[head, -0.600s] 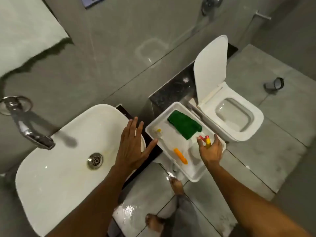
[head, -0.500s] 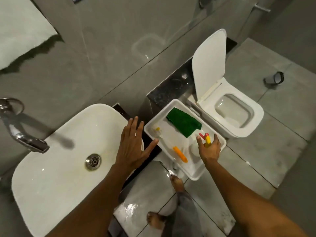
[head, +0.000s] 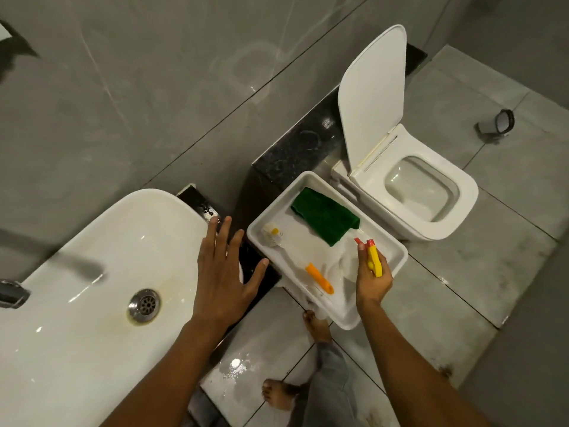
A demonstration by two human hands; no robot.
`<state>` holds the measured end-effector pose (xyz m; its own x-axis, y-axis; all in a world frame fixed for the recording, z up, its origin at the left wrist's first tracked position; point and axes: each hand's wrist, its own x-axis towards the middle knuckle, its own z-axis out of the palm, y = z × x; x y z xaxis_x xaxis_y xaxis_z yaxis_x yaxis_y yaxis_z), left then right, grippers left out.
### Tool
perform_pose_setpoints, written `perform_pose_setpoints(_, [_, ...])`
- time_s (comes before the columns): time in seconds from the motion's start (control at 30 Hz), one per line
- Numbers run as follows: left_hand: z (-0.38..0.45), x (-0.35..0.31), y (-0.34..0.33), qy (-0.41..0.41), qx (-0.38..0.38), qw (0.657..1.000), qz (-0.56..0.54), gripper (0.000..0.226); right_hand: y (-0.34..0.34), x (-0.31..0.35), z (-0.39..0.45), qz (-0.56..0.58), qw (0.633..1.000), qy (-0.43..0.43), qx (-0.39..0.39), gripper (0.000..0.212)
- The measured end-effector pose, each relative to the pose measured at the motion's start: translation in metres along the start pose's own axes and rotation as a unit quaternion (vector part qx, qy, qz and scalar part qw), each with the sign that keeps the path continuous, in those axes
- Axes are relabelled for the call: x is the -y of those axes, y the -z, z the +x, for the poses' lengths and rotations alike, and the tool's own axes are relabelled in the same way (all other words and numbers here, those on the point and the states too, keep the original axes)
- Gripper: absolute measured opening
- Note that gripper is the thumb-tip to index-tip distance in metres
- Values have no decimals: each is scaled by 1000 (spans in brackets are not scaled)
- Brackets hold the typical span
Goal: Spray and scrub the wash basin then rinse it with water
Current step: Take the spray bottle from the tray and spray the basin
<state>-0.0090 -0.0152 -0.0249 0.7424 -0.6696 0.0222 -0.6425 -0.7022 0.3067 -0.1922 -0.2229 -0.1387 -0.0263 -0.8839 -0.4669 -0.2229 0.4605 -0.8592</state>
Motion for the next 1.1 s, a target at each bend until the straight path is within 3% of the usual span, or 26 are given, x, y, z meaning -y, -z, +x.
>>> perform_pose_setpoints(0.2, [-1,-3,5,12,11,1000,-2,75,-18,19,12,-88,993,79,20,17])
perform_pose_setpoints(0.4, [-6,-5,10,-2,-8,999,-33,75,-8,41,-7,-114,976,171,73,70])
perform_pose_setpoints(0.43, [-6,-5,12,-2,-5,999,-44,75,-6,43,-12,-100,976,168,100,68])
perform_pose_setpoints(0.57, [-15,-2,30,23,-14,997,-73,76,-10,66,-48,-59,956,197,208,28])
perform_pose_setpoints(0.67, [-31,5,49,44,-49,994,-84,73,-21,89,-88,-38,929,223,293,20])
perform_pose_setpoints(0.77, [-55,25,69,83,-81,990,-83,67,-32,106,-132,-52,905,193,375,36])
perform_pose_setpoints(0.9, [-101,68,95,168,-126,974,-87,62,-43,116,-198,-115,872,61,473,70])
perform_pose_setpoints(0.97, [-127,92,104,208,-147,963,-93,61,-38,107,-228,-145,854,24,499,66])
perform_pose_setpoints(1.1, [-188,134,108,299,-181,934,-68,59,-21,76,-280,-229,811,34,537,68])
